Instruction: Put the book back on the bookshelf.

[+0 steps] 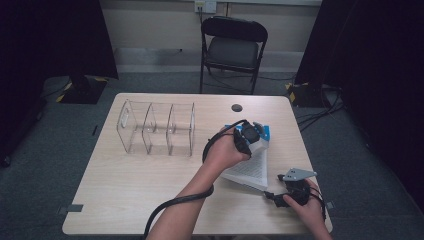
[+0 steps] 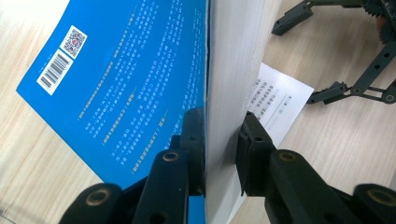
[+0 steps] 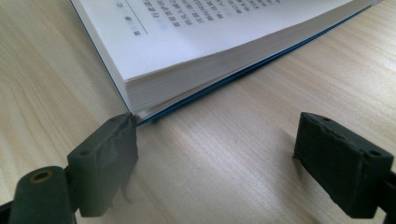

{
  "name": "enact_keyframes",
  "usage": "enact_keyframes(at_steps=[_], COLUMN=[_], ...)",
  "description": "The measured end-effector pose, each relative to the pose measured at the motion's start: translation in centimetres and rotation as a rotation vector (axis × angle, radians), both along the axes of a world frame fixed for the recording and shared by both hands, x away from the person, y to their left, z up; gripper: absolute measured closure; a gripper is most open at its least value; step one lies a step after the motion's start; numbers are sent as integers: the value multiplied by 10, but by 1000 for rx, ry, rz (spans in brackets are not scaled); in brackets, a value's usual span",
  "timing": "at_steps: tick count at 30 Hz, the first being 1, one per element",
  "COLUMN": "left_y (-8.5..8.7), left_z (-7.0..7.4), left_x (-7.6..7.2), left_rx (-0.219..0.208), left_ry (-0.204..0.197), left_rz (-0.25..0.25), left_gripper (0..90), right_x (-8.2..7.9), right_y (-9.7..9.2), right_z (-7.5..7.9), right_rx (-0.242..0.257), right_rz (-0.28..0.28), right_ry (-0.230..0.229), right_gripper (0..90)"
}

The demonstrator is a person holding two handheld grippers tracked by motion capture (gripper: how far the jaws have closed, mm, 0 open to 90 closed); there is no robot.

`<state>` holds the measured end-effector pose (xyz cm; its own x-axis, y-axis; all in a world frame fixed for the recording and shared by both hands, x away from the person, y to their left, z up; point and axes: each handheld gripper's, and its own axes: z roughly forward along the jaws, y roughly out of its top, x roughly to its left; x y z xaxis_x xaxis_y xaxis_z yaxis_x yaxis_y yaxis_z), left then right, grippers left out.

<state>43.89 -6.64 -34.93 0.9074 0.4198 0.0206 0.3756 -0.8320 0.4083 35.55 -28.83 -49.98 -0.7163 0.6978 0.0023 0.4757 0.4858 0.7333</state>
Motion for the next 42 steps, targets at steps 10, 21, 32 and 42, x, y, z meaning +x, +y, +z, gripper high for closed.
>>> enact_keyframes(at_steps=[10,21,32,42], left_y=[3,5,7,11], left_z=[8,19,30,44], left_x=[3,3,1,1], left_rx=[-2,-3,7,16], left_ry=[0,0,-1,10], left_rz=[9,28,36,44], left_gripper=[755,755,755,755], right_x=[0,0,0,0], right_y=[0,0,0,0], right_z=[0,0,0,0], right_rx=[1,0,-1,0], right_rz=[-4,-2,-1,1], right_ry=[0,-3,-4,1], right_gripper=[132,132,132,132])
